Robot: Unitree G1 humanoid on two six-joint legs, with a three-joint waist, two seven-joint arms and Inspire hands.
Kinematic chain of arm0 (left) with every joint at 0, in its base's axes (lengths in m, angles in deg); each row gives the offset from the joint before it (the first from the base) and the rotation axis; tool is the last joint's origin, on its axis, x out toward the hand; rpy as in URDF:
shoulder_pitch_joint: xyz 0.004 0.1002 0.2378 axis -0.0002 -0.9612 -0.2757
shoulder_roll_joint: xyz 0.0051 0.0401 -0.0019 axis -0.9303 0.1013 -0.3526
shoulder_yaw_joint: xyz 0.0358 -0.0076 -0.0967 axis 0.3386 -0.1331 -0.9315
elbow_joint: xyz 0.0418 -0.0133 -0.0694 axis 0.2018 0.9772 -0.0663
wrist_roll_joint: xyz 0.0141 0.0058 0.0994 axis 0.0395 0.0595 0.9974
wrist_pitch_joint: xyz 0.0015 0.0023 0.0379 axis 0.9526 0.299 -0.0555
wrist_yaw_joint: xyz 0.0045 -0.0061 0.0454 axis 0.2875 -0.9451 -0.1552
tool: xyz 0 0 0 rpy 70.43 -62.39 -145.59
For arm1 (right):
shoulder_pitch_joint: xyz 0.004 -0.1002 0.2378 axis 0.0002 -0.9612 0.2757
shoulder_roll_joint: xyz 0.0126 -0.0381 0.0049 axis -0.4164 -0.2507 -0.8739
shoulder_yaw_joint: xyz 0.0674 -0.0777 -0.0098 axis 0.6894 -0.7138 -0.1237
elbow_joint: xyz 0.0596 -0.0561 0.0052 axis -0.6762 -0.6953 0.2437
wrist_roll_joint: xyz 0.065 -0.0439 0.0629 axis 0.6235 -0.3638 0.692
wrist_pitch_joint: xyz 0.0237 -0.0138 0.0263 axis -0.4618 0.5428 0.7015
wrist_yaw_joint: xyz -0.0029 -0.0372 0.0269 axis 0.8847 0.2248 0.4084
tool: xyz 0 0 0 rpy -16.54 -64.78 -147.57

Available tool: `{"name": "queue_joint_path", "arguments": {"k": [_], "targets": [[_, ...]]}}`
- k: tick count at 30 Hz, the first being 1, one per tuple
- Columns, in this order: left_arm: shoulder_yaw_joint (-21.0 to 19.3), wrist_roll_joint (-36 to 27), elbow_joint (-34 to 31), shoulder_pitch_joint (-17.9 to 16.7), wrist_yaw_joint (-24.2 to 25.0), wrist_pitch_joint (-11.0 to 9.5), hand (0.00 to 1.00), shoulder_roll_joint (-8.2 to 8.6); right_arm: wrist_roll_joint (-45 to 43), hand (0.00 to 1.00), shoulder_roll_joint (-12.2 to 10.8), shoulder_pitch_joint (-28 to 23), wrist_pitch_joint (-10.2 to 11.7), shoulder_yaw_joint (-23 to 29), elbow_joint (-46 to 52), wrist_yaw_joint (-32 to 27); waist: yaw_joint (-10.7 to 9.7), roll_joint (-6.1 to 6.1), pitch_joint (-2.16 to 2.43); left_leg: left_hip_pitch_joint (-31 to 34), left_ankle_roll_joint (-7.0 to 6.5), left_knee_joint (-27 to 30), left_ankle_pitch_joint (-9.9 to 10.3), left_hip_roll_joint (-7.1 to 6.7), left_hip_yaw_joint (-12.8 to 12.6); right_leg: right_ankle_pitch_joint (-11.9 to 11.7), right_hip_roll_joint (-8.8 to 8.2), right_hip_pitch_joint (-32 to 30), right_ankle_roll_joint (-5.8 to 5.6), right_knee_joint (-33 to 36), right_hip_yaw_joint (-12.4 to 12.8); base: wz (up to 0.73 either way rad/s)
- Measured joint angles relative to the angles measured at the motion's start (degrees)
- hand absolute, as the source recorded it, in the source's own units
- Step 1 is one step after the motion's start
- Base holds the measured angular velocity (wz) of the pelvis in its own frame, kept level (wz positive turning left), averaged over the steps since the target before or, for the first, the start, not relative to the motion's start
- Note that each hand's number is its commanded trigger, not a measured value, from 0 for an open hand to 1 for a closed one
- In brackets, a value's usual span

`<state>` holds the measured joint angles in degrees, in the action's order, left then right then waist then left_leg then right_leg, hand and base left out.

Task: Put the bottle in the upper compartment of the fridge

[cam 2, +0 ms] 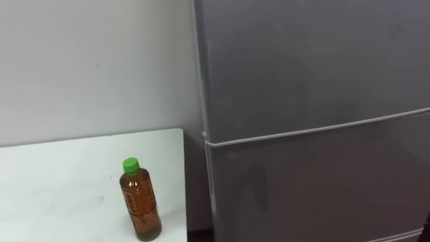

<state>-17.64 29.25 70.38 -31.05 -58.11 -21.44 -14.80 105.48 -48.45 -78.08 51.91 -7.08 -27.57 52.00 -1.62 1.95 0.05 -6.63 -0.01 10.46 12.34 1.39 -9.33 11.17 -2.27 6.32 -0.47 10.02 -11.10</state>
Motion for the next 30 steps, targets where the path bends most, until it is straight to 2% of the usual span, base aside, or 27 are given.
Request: {"name": "queue_joint_path", "arguments": {"k": [4,8,11,16,20,23,27,30], "targets": [[-0.6,0.2,-6.7,1.4,0.1,0.0,0.0,-0.06,0.3,0.0,0.0,0.0,-0.2,-0.1,-0.1,0.1,0.1,-0.18,-0.02,0.0,0.0,0.0,0.0,-0.04,0.0,0.0,-0.03,0.1,-0.01,-0.1,0.1,0.0],[-0.5,0.7,-9.8,2.6,0.1,0.0,0.0,-0.13,0.7,0.0,-0.1,0.2,-0.8,-0.1,-0.2,0.0,-0.2,-0.13,-0.14,0.0,0.0,0.0,0.0,-0.05,0.1,0.0,0.0,0.1,-0.01,-0.2,0.0,0.0],[-0.4,0.8,-12.7,3.0,0.2,0.0,0.0,-0.14,0.4,0.0,-0.1,0.7,-0.8,-0.4,-0.1,-0.1,-1.2,-0.31,-0.39,0.1,0.0,0.0,0.0,-0.06,0.1,0.0,-0.05,0.1,-0.01,-0.1,0.0,0.01],[1.9,0.8,-12.9,7.0,2.6,0.0,0.0,-0.35,-0.8,0.0,-0.1,1.7,-0.7,-1.3,-0.2,0.1,-1.9,-1.11,-1.06,0.1,0.0,0.1,0.0,-0.05,0.0,0.0,-0.04,0.1,-0.01,-0.1,0.2,-0.01],[4.0,0.7,-13.0,9.4,5.4,0.1,0.0,-0.35,-1.8,0.0,-0.2,2.5,-0.7,-1.2,-0.2,0.5,-3.0,-1.27,-1.12,0.2,0.0,0.3,0.0,-0.02,0.0,0.0,0.0,0.0,-0.01,-0.1,0.2,0.0],[6.1,0.7,-13.1,11.4,8.1,0.4,0.0,-0.34,-1.7,0.0,-0.2,2.7,-0.7,-1.2,-0.4,0.8,-3.9,-1.28,-0.99,0.4,0.0,0.3,0.0,-0.03,0.1,-0.1,0.03,0.1,-0.05,-0.1,0.1,0.03],[8.3,0.8,-13.1,14.8,11.7,1.4,0.0,-0.26,-1.6,0.0,-0.3,3.7,-0.7,-1.1,-2.7,1.8,-5.5,-1.05,-0.85,0.4,0.0,0.4,0.0,-0.04,0.1,-0.1,0.02,0.2,-0.06,-0.2,0.1,0.0],[8.5,0.8,-13.1,16.7,14.5,2.7,0.0,-0.24,-1.6,0.0,-0.3,4.1,-0.8,-1.0,-2.9,2.1,-6.4,-0.81,-0.7,0.3,0.01,0.4,0.0,-0.04,-0.1,-0.1,0.03,0.1,-0.05,-0.2,0.5,-0.08]]}}
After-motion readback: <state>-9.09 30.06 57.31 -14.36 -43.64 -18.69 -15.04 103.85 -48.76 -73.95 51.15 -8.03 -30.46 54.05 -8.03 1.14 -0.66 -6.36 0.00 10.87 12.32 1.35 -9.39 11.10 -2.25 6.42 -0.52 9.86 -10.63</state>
